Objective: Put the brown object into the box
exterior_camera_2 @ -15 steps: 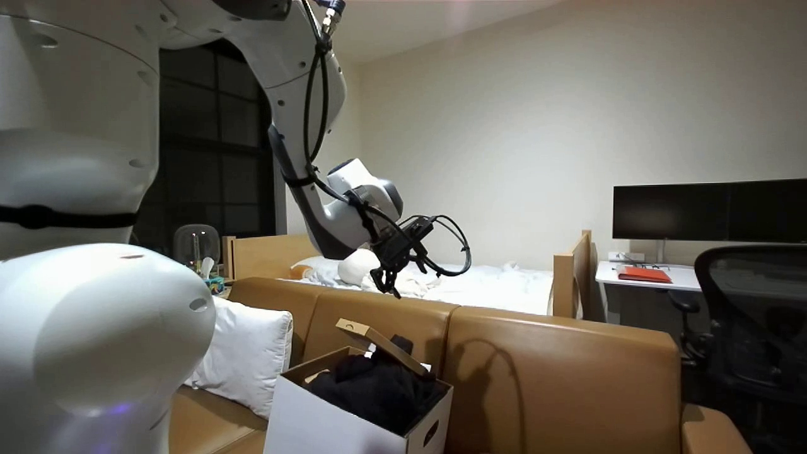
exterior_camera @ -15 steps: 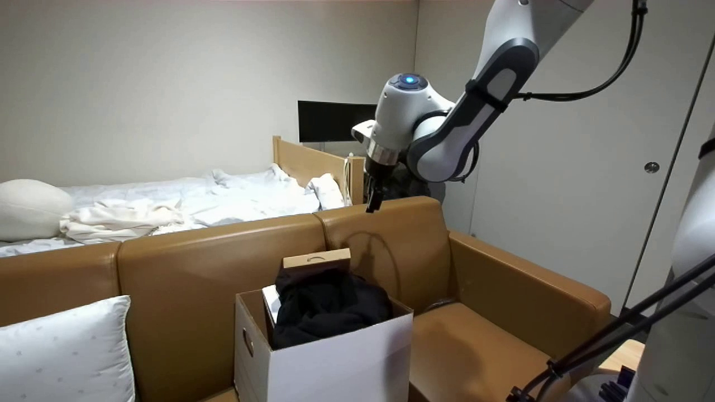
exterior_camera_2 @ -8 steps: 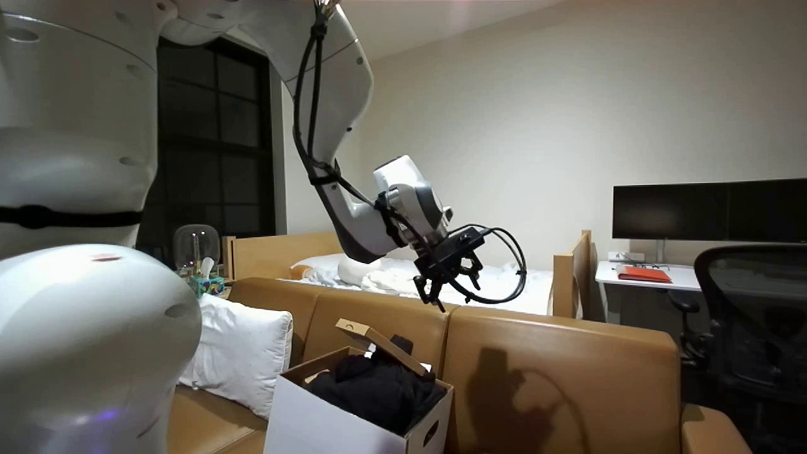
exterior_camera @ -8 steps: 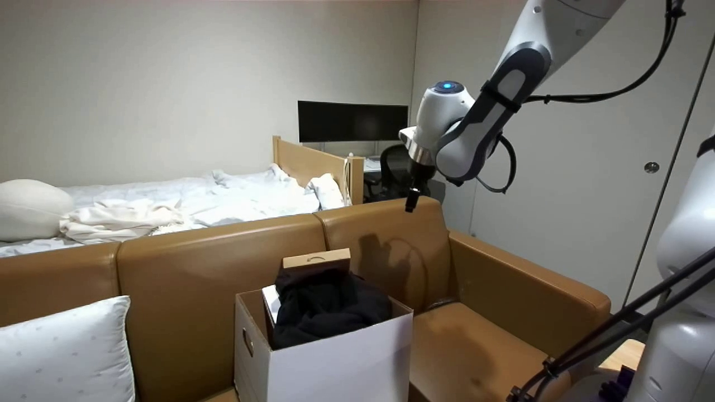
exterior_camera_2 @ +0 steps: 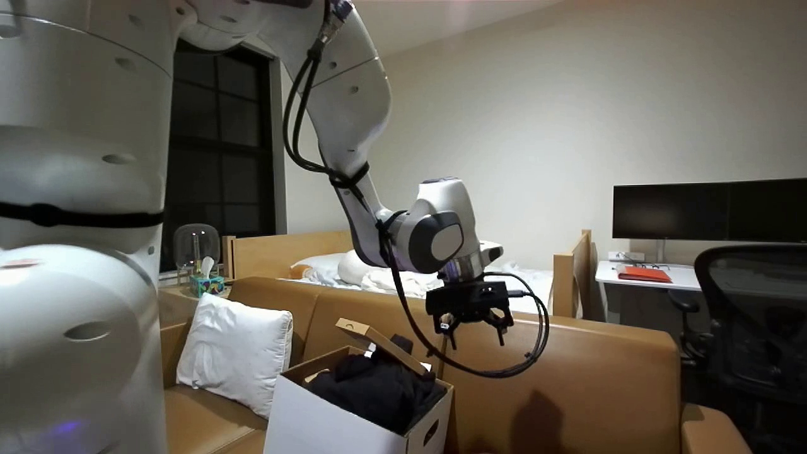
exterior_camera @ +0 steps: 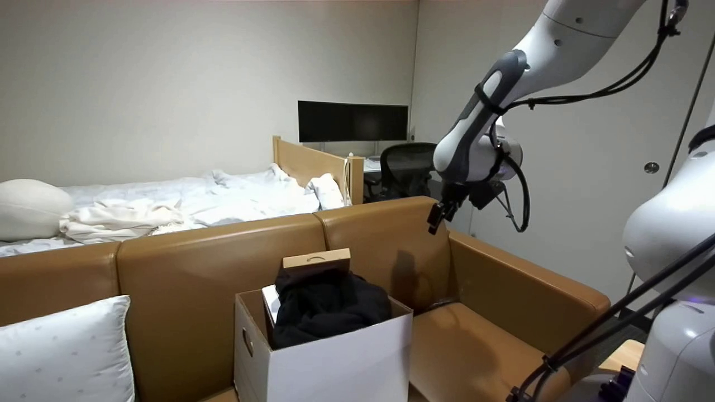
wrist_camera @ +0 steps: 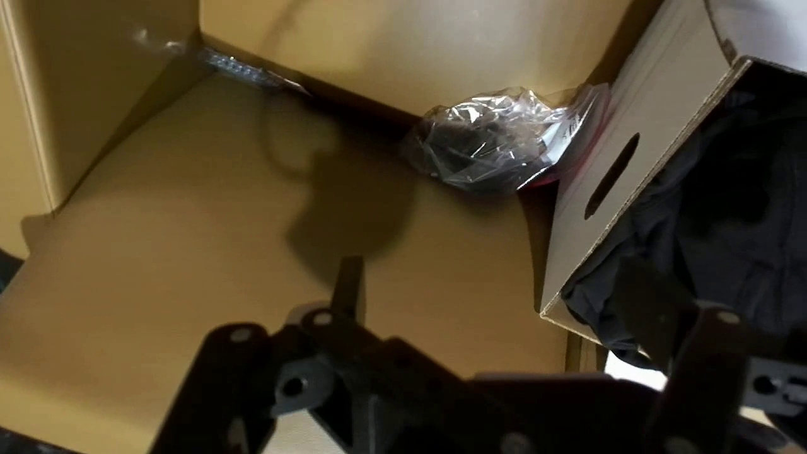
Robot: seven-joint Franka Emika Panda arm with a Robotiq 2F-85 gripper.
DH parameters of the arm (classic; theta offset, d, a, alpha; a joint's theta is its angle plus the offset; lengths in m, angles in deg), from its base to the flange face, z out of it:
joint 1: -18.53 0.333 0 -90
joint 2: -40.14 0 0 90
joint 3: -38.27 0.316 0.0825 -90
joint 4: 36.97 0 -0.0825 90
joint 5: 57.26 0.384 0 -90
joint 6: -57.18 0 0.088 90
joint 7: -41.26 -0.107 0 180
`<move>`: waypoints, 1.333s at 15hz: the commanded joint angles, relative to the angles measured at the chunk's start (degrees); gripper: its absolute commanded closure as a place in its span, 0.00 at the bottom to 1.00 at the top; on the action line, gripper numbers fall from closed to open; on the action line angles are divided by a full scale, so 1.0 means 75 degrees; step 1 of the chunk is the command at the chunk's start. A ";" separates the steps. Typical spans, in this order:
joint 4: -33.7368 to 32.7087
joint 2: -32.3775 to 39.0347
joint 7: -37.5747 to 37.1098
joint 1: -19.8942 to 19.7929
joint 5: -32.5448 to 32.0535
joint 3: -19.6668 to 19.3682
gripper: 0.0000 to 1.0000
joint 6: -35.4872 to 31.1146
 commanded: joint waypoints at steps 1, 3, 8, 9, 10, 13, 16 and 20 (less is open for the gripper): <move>-0.1460 0.0884 0.1633 -0.2089 0.2137 0.1844 0.00 0.1081; -0.2155 0.1173 0.2803 -0.2945 0.3359 0.2314 0.00 0.2064; -0.3148 0.1609 0.2919 -0.3116 0.2279 0.0930 0.00 0.5442; -0.3353 0.1426 0.2637 -0.2194 0.1809 -0.0188 0.00 0.5913; -0.3523 0.1388 0.2474 -0.2013 0.1267 -0.0510 0.00 0.6132; -0.4141 0.1335 0.1923 -0.1045 -0.0047 -0.1581 0.00 0.6596; -0.4644 0.1464 0.1452 -0.0161 -0.1285 -0.2291 0.00 0.6605; -0.4657 0.1455 0.1639 0.0146 -0.1035 -0.2536 0.00 0.6538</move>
